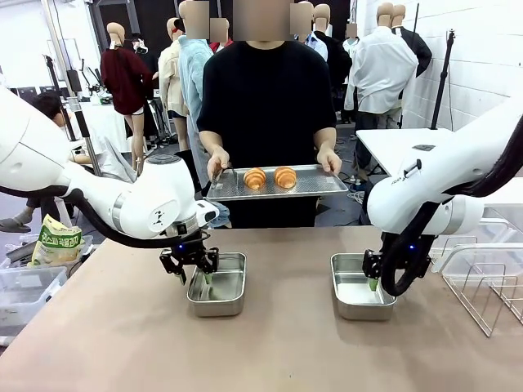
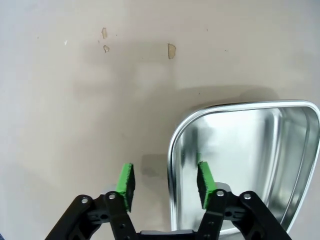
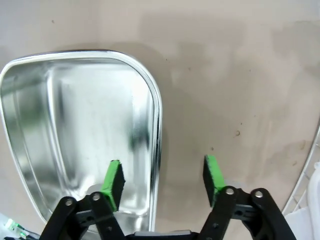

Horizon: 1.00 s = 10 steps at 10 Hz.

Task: Place the bread in airtight containers.
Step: Lift both Airtight Container.

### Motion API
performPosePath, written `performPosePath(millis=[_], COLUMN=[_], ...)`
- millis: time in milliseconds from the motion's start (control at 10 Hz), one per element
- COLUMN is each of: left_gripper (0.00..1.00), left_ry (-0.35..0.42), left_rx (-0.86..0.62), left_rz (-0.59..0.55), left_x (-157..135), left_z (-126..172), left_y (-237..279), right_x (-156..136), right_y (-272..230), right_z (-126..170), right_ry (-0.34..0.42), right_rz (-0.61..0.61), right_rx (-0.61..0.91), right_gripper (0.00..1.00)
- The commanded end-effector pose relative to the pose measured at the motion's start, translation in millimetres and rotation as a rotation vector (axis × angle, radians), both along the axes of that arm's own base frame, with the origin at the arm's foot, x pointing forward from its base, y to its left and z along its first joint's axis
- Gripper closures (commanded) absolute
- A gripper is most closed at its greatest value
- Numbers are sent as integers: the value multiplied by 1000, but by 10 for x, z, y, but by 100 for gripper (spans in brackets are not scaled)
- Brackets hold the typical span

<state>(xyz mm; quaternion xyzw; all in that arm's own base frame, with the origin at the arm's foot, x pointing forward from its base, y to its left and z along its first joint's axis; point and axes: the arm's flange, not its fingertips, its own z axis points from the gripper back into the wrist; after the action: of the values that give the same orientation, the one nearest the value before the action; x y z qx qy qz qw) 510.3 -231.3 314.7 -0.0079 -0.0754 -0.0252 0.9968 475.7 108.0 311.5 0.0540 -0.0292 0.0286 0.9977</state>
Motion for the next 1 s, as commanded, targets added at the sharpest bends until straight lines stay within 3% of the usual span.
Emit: performPosePath(millis=[0, 100, 200, 900], left_gripper=[76, 92, 100, 100], left_ry=[-30, -32, -29, 8], left_rx=[27, 29, 33, 29], left_rz=[17, 21, 26, 25], left_x=[43, 44, 58, 77], left_z=[-2, -4, -10, 19], left_y=[-26, -20, -9, 21], right_x=[86, 80, 74, 56], right_y=[20, 16, 12, -14], right_z=[10, -9, -30, 38], right_ry=[29, 40, 46, 27], right_rz=[16, 14, 12, 0], right_rx=[-10, -12, -11, -20], right_gripper=[76, 95, 100, 100])
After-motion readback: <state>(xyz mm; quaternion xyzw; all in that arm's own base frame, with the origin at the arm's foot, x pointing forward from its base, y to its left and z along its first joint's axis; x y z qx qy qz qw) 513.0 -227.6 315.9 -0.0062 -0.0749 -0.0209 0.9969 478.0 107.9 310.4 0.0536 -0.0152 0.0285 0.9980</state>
